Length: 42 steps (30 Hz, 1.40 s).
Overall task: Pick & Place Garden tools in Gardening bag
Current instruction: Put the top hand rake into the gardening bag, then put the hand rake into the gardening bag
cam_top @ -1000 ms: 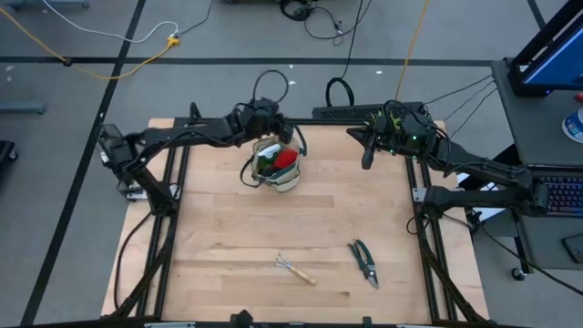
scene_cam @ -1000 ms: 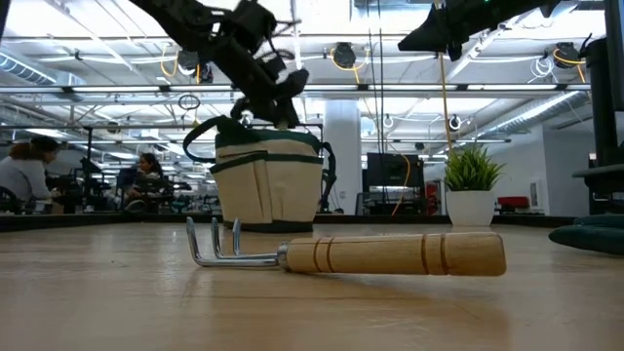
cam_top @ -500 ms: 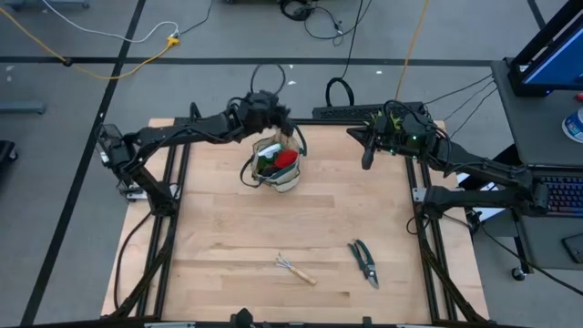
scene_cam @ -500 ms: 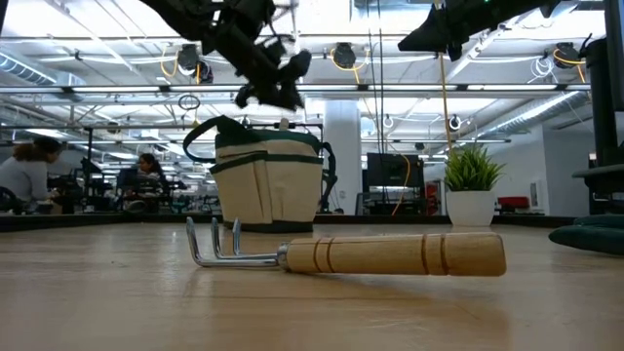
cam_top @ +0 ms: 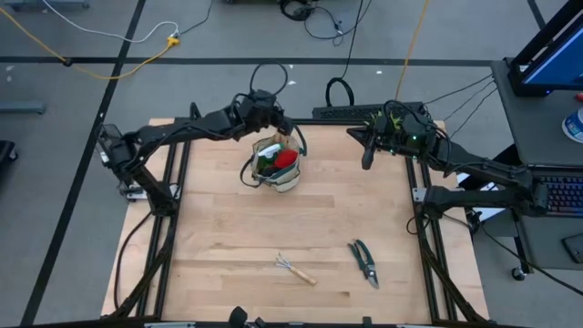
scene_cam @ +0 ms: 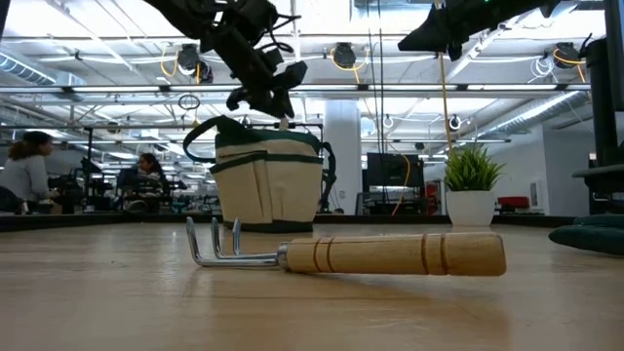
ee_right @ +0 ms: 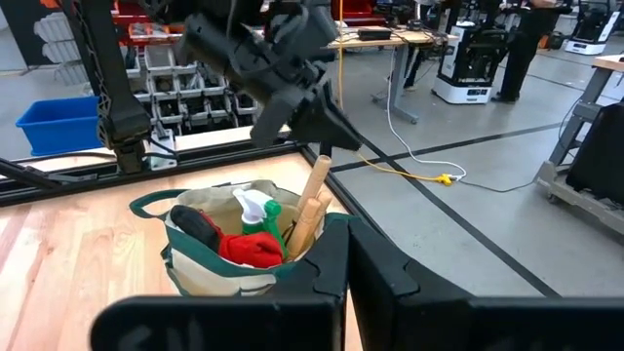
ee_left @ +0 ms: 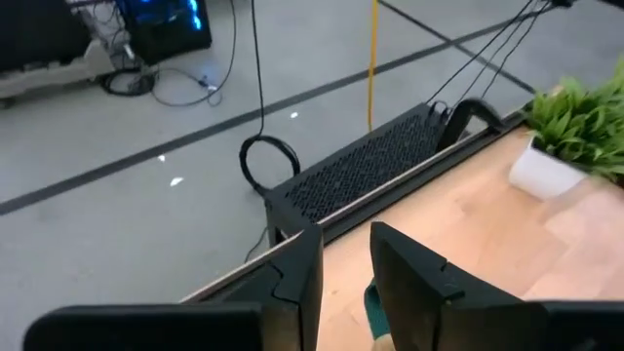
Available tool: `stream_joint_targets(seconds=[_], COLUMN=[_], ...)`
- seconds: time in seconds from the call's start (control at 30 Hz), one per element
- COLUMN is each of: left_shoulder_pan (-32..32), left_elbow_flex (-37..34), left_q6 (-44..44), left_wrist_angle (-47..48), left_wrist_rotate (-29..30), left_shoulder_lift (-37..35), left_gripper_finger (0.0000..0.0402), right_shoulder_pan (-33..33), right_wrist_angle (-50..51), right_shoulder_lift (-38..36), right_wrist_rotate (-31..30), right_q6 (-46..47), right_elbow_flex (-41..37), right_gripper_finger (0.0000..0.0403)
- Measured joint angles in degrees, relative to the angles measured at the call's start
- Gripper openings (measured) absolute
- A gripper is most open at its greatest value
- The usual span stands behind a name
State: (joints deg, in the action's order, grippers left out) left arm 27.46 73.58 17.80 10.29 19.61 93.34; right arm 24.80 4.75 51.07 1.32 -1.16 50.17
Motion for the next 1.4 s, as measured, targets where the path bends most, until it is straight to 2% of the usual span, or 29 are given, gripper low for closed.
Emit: stream_joint_targets(seconds=[0.8, 1.17, 1.4], left_shoulder_pan=[-1.3, -2.2, -3.3], left_elbow_flex=[0.1, -0.1, -0.1], left_q6=[5.3, 3.9, 3.3], left_wrist_angle=[10.5, 8.3, 6.7], left_wrist_rotate=[0.3, 1.2, 2.5], left_shoulder_lift=[1.1, 0.5, -3.7], left_gripper_finger=[0.0092, 0.0092, 0.0092], right_shoulder_pan=[0.0, 0.0, 0.0], right_wrist_angle=[-0.1, -0.2, -0.2], right_shoulder_lift=[0.0, 0.0, 0.0], right_wrist_rotate=[0.0, 0.1, 0.2], right_q6=[1.0, 1.0, 0.9], right_elbow_flex=[0.0, 0.0, 0.0], right_gripper_finger=[0.0, 0.0, 0.0])
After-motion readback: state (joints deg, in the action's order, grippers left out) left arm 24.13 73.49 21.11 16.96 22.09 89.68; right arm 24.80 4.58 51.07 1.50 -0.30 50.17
